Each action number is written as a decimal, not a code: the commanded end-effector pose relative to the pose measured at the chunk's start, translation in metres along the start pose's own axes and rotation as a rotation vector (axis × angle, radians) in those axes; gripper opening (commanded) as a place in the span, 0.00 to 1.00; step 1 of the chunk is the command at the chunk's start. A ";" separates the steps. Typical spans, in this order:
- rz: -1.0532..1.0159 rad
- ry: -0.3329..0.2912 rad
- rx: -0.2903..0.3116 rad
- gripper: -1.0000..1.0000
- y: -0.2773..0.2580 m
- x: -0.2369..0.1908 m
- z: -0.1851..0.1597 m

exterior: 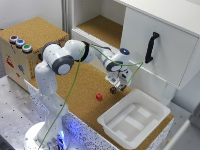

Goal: Go slide the purple block to the left

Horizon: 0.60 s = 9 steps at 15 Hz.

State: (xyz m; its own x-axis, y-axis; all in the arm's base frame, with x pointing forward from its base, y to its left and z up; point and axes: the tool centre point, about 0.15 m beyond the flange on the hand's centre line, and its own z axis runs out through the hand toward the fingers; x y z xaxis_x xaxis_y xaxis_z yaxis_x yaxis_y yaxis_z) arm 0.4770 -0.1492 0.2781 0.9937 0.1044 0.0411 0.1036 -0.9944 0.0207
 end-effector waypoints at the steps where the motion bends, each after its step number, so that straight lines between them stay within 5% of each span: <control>1: 0.002 0.034 -0.117 1.00 0.001 -0.047 -0.001; 9: 0.063 0.130 -0.089 1.00 0.033 -0.067 0.008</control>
State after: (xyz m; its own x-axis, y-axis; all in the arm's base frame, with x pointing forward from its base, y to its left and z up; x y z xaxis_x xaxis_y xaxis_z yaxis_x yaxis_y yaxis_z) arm 0.4387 -0.1707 0.2767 0.9979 0.0554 0.0337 0.0536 -0.9972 0.0516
